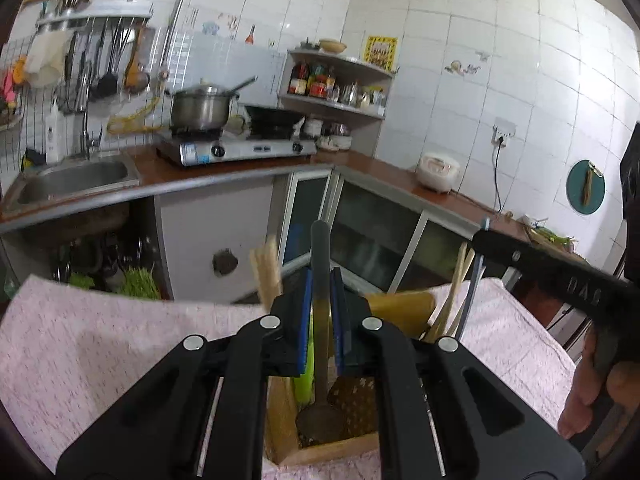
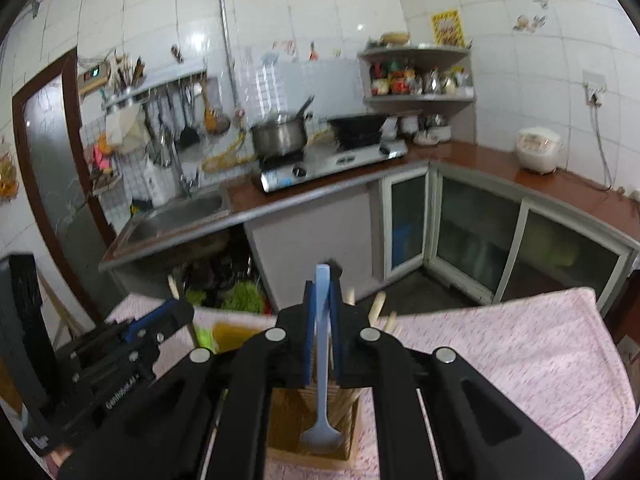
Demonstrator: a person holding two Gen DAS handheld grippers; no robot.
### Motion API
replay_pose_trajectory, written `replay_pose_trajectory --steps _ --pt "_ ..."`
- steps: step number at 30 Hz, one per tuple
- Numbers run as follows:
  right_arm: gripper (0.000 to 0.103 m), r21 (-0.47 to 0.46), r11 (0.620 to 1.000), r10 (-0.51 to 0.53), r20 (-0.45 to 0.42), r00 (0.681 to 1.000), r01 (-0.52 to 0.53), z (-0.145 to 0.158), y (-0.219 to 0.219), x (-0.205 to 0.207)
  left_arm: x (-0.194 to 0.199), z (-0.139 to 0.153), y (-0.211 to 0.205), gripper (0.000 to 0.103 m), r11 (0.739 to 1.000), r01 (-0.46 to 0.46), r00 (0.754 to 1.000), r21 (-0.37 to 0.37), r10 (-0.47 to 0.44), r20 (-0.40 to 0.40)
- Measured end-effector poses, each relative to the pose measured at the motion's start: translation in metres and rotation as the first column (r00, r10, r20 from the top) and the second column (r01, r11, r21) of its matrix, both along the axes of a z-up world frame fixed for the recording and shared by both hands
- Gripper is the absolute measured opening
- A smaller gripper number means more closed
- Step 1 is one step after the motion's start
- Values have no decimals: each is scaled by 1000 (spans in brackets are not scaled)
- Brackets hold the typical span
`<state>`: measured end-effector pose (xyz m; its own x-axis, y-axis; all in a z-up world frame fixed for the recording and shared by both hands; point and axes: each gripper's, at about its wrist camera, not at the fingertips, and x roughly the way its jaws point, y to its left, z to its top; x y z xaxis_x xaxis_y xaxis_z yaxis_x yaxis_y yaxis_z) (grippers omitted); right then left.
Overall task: Organize utensils
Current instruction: 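Lift both spoons and lower them into the yellow holder, then open both grippers and pull them back from the holder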
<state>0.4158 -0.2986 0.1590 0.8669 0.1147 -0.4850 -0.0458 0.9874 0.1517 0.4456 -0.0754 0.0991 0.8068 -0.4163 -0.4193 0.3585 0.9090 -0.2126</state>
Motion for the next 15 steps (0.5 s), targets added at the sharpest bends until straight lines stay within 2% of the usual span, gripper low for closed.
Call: replay_pose_trajectory --steps 6,10,11,12,13,14,15 --pt "7 -12 1000 6 -59 998 -6 -49 3 0 -9 -26 3 8 1000 3 999 18 -3 -37" --pt "10 -1 1000 16 -67 998 -16 -61 -1 -4 -22 -27 7 8 999 -13 999 38 15 -34" --pt "20 0 1000 14 -65 998 -14 -60 -2 -6 -25 -25 9 8 999 -17 999 44 19 -33" --pt "42 6 1000 11 -59 998 -11 -58 -5 -10 -27 -23 11 10 999 -22 999 46 23 -33" --pt "51 25 1000 9 -45 999 -8 -53 -10 -18 -31 -20 14 17 999 -26 999 45 28 -33" --pt "56 34 999 4 -27 1000 -3 -48 -13 -24 -38 -14 19 30 999 -34 999 41 35 -25" --pt "56 30 1000 -3 -8 1000 3 -42 -17 -34 -46 -7 23 40 998 -47 999 37 47 -9"
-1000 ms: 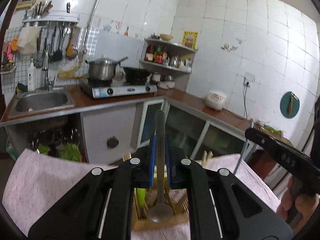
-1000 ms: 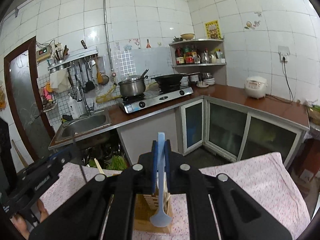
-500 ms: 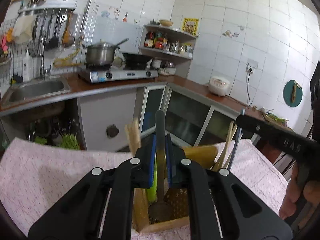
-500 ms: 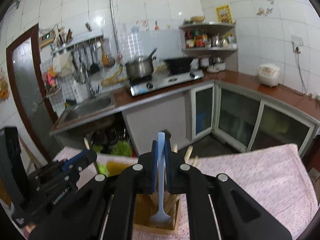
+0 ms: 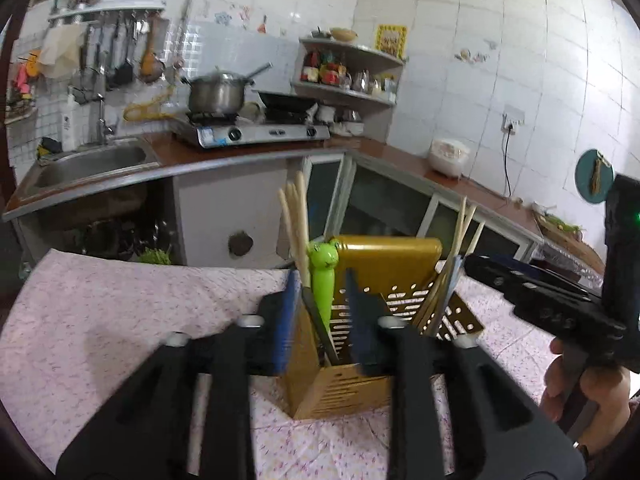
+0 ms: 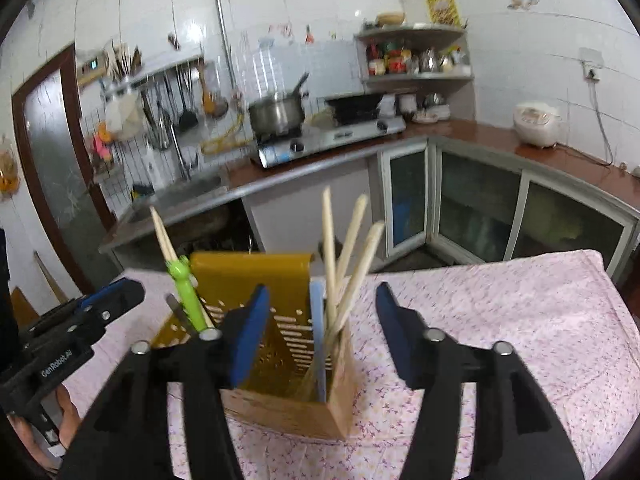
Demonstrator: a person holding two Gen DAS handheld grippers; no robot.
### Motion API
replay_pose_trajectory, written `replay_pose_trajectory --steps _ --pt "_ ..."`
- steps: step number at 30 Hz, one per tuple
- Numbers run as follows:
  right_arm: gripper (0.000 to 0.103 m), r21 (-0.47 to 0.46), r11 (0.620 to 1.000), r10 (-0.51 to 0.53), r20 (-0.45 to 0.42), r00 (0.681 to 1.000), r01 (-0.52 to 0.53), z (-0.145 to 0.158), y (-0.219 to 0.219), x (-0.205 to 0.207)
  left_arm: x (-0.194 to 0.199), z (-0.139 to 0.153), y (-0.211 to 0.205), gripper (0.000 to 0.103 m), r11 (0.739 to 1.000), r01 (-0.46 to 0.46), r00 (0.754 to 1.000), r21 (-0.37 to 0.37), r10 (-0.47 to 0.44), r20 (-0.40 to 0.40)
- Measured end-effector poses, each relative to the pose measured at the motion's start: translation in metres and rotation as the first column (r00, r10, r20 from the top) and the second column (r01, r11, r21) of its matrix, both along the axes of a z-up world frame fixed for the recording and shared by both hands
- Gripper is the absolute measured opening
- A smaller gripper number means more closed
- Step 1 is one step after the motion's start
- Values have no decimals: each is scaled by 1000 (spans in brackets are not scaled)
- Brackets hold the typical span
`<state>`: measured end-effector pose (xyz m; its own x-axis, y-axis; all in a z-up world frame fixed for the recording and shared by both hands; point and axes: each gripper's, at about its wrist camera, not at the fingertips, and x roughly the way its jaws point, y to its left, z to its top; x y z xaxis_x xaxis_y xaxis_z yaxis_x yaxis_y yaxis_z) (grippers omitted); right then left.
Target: Organize utensils
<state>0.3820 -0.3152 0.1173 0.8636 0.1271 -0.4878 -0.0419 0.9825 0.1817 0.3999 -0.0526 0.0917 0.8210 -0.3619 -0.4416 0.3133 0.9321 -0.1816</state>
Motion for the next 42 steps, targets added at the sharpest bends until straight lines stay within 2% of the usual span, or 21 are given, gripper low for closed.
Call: replay_pose_trajectory --steps 1,2,5,8,11,14,19,22,26,33,42 --pt "56 -16 1000 -7 11 1000 7 6 -1 -9 -8 6 4 61 1000 -14 1000 0 14 18" --pt "57 -28 1000 -13 17 1000 14 10 -3 -15 -19 12 9 76 1000 -32 999 -1 32 41" --pt "61 -85 994 -58 50 997 62 21 -4 -50 -56 26 22 91 998 -64 994 7 64 87" --pt "76 -97 990 -95 98 991 104 22 -2 -99 -99 29 30 98 995 -86 990 41 81 113" --pt "85 -114 987 -95 139 986 111 20 5 -139 -137 29 34 98 990 -118 984 77 106 140" --pt "90 -138 984 -93 155 984 114 13 15 -175 -170 21 39 98 990 -113 988 84 103 114" --pt "95 -68 992 -100 136 986 110 -4 23 -225 -218 6 44 98 988 -139 986 63 132 104" --pt "98 -71 989 -114 148 982 126 -13 29 -246 -246 -6 44 98 985 -159 981 64 151 118" --pt "99 -99 986 -115 166 979 133 -27 39 -272 -267 -21 45 98 982 -175 980 75 167 106" --pt "99 -164 966 -156 250 956 201 -47 44 -303 -294 -40 45 98 970 -229 963 87 212 167" --pt "99 -148 971 -143 270 952 188 -60 42 -313 -304 -61 37 98 961 -249 950 119 219 224"
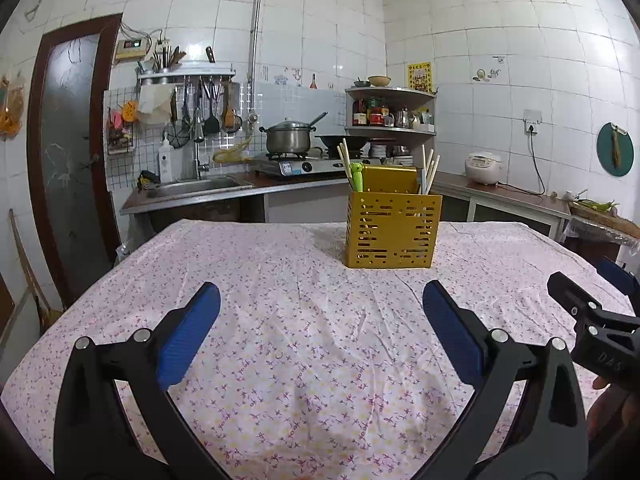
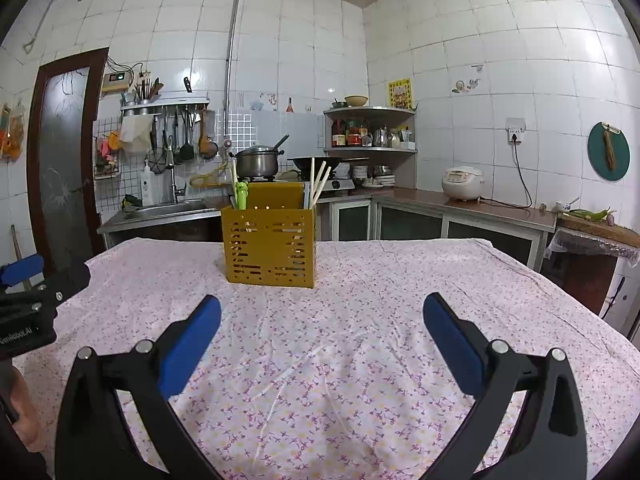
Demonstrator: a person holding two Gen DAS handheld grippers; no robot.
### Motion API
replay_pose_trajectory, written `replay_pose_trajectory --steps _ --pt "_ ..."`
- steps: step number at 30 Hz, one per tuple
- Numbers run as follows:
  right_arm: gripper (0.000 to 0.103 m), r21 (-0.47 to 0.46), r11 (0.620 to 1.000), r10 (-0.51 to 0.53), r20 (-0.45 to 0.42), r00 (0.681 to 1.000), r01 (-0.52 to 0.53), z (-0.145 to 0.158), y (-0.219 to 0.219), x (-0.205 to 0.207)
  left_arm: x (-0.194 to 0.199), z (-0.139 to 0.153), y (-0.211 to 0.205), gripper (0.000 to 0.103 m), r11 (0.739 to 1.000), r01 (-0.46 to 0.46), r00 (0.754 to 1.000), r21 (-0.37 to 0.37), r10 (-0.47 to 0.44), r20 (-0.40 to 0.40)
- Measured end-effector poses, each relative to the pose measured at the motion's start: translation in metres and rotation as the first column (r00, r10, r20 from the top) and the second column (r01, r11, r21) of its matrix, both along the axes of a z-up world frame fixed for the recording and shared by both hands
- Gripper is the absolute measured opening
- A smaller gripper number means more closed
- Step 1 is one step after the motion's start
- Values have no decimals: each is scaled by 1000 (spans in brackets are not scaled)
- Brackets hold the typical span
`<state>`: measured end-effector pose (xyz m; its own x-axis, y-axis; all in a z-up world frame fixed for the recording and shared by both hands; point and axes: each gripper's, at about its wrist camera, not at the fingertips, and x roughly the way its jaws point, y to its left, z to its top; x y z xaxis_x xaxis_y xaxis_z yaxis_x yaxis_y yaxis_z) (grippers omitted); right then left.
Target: Organize utensils
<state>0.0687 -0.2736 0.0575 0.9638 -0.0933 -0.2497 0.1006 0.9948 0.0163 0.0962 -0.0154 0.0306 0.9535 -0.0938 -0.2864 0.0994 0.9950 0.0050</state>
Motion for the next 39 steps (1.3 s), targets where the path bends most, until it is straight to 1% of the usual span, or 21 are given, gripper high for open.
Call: replay_pose_trajectory --steps 6,11,15,20,28,39 --pt "99 3 1000 -6 -17 1000 6 -5 0 3 -3 -1 1 98 1000 2 1000 -1 -2 23" --pt "99 3 1000 -15 -2 1000 15 -4 -1 -1 -4 0 0 98 1000 10 999 7 -10 32" --pt "99 17 1000 -16 -14 1000 17 -5 -4 1 -4 0 -1 98 1000 13 999 18 -14 44" --pt "99 26 999 -27 -23 999 28 -6 -9 3 -4 -1 -1 98 1000 26 999 15 -27 45" --pt "99 -1 1000 -27 -14 1000 27 -6 -5 1 -2 -1 1 98 999 33 999 11 -34 39" --pt "99 -16 999 -34 -17 999 34 -5 -1 1 -3 -1 -3 98 999 28 999 38 -29 36"
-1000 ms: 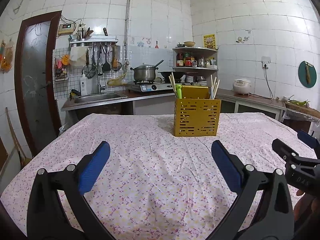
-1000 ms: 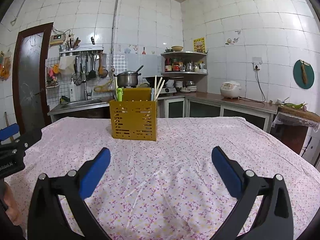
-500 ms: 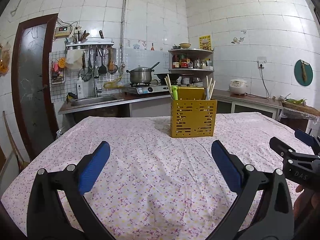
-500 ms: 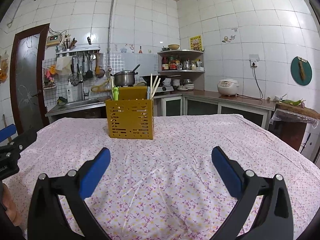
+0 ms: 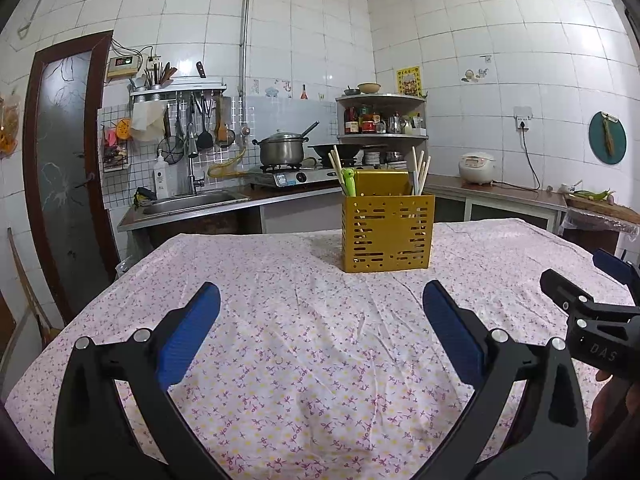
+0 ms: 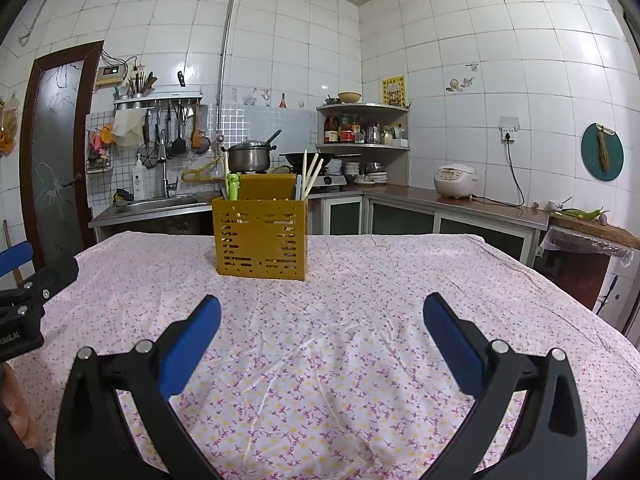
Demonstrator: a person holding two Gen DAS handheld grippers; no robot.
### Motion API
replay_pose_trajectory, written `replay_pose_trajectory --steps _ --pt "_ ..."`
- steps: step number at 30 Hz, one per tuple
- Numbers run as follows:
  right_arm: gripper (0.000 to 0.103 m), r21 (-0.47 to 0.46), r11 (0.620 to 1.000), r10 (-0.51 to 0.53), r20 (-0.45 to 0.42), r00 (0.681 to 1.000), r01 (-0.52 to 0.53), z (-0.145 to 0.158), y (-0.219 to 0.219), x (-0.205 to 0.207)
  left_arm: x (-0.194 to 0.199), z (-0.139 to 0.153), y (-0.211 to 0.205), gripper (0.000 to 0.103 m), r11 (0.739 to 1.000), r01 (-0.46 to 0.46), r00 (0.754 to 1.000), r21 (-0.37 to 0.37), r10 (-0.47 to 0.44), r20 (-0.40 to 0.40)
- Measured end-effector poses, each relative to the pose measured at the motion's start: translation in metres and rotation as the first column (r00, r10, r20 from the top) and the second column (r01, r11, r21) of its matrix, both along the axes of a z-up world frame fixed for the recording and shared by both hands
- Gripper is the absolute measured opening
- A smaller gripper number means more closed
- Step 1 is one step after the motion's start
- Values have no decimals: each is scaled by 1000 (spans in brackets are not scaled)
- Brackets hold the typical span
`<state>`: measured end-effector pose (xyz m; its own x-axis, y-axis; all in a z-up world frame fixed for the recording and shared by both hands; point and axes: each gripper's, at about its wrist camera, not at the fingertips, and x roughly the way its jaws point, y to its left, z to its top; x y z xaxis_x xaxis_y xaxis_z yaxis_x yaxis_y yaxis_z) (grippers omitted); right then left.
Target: Organize utensils
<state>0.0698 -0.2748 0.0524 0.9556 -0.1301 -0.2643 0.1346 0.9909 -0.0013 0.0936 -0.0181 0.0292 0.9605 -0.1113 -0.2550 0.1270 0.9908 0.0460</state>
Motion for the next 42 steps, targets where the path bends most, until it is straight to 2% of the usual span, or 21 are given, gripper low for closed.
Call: replay_pose_trajectory --steps 7,42 --pt "99 -3 1000 -13 4 1000 13 1 0 0 5 -1 3 98 1000 7 999 -19 -8 -31" --pt "99 -8 999 -35 -12 999 35 -1 -6 5 4 -3 -3 98 1000 -15 999 8 15 -34"
